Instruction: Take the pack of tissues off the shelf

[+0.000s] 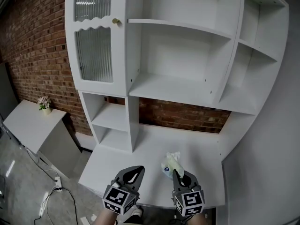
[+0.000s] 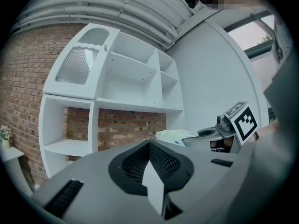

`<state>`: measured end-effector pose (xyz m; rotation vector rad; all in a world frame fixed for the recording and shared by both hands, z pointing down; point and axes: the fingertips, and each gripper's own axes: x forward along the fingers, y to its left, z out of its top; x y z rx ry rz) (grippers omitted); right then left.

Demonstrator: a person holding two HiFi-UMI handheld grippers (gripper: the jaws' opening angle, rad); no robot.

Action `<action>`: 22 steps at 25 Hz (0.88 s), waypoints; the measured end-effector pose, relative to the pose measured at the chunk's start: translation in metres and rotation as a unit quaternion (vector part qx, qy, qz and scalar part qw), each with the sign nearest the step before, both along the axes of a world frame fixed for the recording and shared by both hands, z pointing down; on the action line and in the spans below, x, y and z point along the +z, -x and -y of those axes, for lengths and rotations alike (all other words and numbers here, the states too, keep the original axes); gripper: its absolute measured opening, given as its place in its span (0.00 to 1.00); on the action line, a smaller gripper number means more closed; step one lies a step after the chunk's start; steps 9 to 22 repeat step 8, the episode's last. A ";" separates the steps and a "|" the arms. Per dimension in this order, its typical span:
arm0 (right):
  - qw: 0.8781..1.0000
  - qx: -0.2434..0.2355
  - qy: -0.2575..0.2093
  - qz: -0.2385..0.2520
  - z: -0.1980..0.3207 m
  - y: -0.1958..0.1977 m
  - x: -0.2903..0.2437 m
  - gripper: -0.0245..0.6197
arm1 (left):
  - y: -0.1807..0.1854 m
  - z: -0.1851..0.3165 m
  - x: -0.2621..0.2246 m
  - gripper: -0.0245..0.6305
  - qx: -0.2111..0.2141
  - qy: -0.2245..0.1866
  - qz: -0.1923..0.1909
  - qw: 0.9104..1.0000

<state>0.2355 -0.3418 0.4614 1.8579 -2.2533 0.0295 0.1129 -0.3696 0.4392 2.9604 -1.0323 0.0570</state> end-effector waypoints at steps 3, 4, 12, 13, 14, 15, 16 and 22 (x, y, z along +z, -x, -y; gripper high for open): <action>1.000 0.002 0.004 0.002 0.000 -0.001 0.003 0.05 | -0.001 0.003 0.002 0.06 0.001 0.003 0.002 1.000; 1.000 0.002 0.004 0.002 0.001 -0.001 0.003 0.05 | -0.001 0.003 0.002 0.06 0.002 0.003 0.002 1.000; 1.000 0.002 -0.001 -0.001 0.004 -0.001 0.000 0.05 | -0.002 0.006 0.003 0.06 0.002 0.008 0.003 1.000; 1.000 0.002 -0.001 -0.001 0.004 -0.001 0.000 0.05 | -0.002 0.006 0.003 0.06 0.002 0.008 0.003 1.000; 1.000 0.002 -0.001 -0.001 0.004 -0.001 0.000 0.05 | -0.002 0.006 0.003 0.06 0.002 0.008 0.003 1.000; 1.000 0.002 -0.001 -0.001 0.004 -0.001 0.000 0.05 | -0.002 0.006 0.003 0.06 0.002 0.008 0.003 1.000; 1.000 0.002 -0.001 -0.001 0.004 -0.001 0.000 0.05 | -0.002 0.006 0.003 0.06 0.002 0.008 0.003 1.000; 1.000 0.002 -0.001 -0.001 0.004 -0.001 0.000 0.05 | -0.002 0.006 0.003 0.06 0.002 0.008 0.003 1.000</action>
